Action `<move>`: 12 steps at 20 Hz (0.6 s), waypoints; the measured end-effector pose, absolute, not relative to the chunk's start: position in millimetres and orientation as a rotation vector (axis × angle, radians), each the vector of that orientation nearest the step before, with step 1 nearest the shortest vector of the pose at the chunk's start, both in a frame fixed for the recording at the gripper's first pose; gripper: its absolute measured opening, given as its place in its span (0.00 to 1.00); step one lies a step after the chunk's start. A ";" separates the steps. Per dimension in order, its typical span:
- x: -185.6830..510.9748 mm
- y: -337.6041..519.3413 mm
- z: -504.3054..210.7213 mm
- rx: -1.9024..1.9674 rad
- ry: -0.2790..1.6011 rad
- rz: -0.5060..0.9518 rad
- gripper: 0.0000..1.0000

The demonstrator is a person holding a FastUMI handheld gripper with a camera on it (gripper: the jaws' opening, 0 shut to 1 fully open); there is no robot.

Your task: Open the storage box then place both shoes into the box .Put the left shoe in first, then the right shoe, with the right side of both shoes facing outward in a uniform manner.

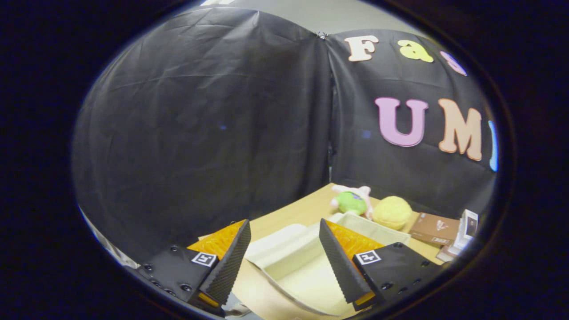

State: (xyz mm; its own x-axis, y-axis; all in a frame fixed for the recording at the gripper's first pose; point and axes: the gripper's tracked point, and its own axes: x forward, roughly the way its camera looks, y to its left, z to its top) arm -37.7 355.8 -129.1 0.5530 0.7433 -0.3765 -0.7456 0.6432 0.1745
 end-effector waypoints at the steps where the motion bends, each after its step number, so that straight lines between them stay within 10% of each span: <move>1: -31.2 337.6 -131.3 -0.009 0.441 0.853 0.97; 12: 13.2 157.8 -170.6 -0.003 0.495 0.580 0.97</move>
